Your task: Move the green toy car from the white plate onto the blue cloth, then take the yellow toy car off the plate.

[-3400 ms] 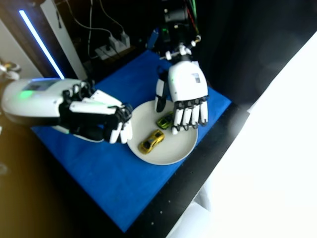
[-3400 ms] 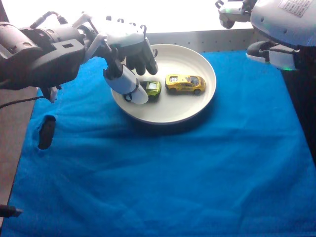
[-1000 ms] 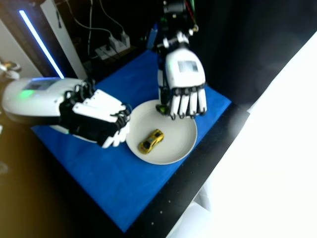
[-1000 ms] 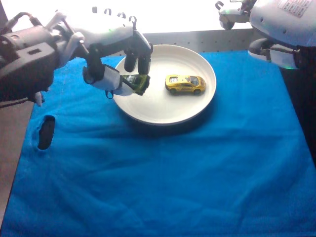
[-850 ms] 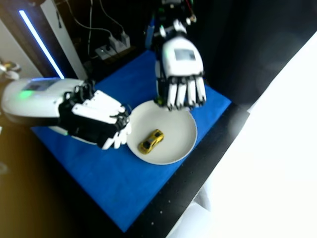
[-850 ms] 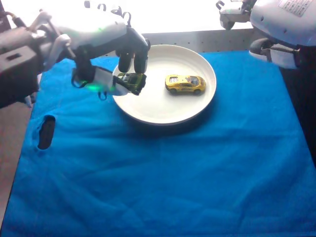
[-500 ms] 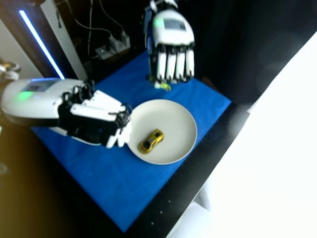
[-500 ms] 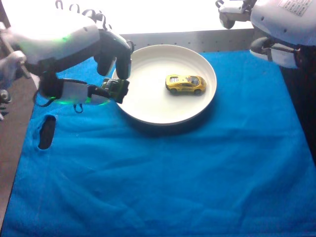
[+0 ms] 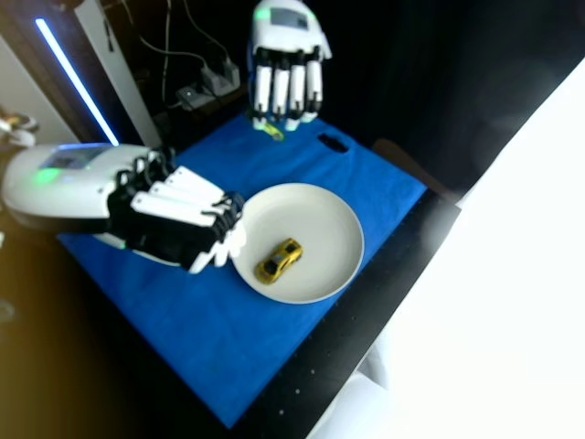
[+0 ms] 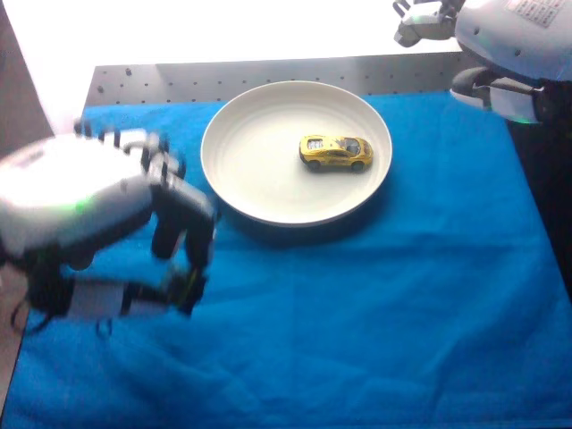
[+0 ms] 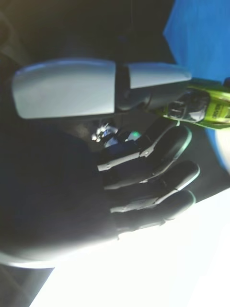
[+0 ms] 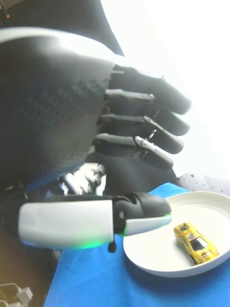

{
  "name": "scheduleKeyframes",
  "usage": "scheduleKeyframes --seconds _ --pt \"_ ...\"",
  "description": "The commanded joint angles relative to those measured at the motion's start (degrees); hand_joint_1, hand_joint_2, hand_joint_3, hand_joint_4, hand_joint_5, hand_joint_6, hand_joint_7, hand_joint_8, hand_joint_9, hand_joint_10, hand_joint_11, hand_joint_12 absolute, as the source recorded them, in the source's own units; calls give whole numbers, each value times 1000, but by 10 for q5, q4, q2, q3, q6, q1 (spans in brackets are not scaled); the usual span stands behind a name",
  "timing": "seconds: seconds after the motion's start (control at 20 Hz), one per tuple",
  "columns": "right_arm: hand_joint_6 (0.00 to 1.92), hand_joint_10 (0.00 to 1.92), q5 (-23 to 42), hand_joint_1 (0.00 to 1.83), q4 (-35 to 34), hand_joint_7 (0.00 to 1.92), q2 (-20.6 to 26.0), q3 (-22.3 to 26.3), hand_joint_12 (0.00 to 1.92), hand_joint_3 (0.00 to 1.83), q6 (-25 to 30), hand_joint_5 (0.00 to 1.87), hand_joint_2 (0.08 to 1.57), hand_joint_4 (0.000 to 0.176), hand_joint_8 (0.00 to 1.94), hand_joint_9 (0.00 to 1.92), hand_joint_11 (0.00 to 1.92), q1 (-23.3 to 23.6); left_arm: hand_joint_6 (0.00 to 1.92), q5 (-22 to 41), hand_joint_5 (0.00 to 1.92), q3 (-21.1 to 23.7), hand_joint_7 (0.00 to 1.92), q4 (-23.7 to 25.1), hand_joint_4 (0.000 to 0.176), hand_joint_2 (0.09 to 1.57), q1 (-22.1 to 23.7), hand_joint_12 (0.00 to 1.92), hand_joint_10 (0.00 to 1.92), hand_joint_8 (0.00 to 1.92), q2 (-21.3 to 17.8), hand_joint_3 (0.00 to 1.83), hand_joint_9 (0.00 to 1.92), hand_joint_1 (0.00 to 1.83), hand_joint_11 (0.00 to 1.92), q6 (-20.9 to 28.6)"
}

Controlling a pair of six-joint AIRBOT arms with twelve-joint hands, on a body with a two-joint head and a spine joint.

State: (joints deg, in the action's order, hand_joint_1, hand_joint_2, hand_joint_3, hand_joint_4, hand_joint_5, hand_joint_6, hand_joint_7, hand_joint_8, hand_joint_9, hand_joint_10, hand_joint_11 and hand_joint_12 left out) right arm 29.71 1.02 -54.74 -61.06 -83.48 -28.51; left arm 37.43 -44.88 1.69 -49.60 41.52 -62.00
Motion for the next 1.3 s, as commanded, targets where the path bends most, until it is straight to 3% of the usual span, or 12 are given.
scheduleKeyframes --seconds 0.0,0.2,0.25,0.3,0.35,0.45,0.55,0.65,0.75,0.9,1.05,1.25 --pt "239 1303 66 1097 -2 508 -4 -2 1914 0 -4 675 1127 0 756 335 203 5 1053 73 938 2 822 -11 28 1165 -6 1669 1317 1255 0 2 405 1181 268 3" --pt "193 1368 66 1100 -4 518 -5 -3 1921 0 -4 723 1114 0 891 361 246 5 1132 74 906 -4 802 -38 34 1177 -55 1716 1253 1257 18 2 452 1172 229 27" --pt "191 1372 66 1102 -4 514 -5 -3 1920 0 -4 728 1114 0 894 379 260 5 881 74 618 -7 548 -43 127 1076 -59 1705 1078 750 22 0 249 899 48 27" --pt "183 1360 66 1102 -4 505 -5 -3 1914 1 -4 713 1117 0 887 366 239 5 661 72 553 -9 513 -45 123 1028 -59 1590 962 545 25 0 223 862 9 27" --pt "171 1328 66 1096 -4 502 -5 -3 1921 1 -4 712 1121 0 847 349 194 5 272 71 529 -15 466 -53 141 1025 -61 1245 575 151 30 0 205 799 0 27" --pt "164 1308 66 1096 -4 500 -5 -3 1917 1 -4 713 1123 0 809 336 168 5 154 71 535 -19 446 -59 161 1025 -63 1108 415 53 34 0 227 796 0 27" --pt "172 1326 67 1124 -4 554 -5 -3 1918 0 -4 742 1110 0 829 375 226 5 42 78 475 -23 327 -70 174 1026 -67 630 177 3 40 0 206 786 0 27" --pt "168 1328 67 1100 -5 559 -5 -2 1921 0 -4 738 1116 0 821 378 229 4 2 96 405 -24 213 -84 169 1035 -75 444 34 0 41 1 162 799 0 27" --pt "171 1370 67 1092 -8 541 -5 -1 1921 1 -4 730 1121 0 860 390 278 4 0 133 373 -24 189 -108 165 1047 -89 654 18 0 38 5 186 682 0 27" --pt "337 1314 67 1114 -12 481 -5 -1 1909 1 -4 673 1117 0 933 307 111 4 0 215 361 -25 202 -155 136 1075 -113 318 1 1 33 5 156 457 0 25" --pt "396 1260 67 1064 -17 461 -5 -1 1886 0 -4 638 1108 0 863 290 71 4 2 280 411 -26 269 -202 104 1088 -118 714 0 0 36 0 245 445 0 -11" --pt "222 1146 67 916 -21 630 -12 -7 1854 0 -4 683 1085 0 517 446 218 4 9 358 470 -26 295 -245 102 1094 -118 671 7 4 48 0 266 445 0 -49"
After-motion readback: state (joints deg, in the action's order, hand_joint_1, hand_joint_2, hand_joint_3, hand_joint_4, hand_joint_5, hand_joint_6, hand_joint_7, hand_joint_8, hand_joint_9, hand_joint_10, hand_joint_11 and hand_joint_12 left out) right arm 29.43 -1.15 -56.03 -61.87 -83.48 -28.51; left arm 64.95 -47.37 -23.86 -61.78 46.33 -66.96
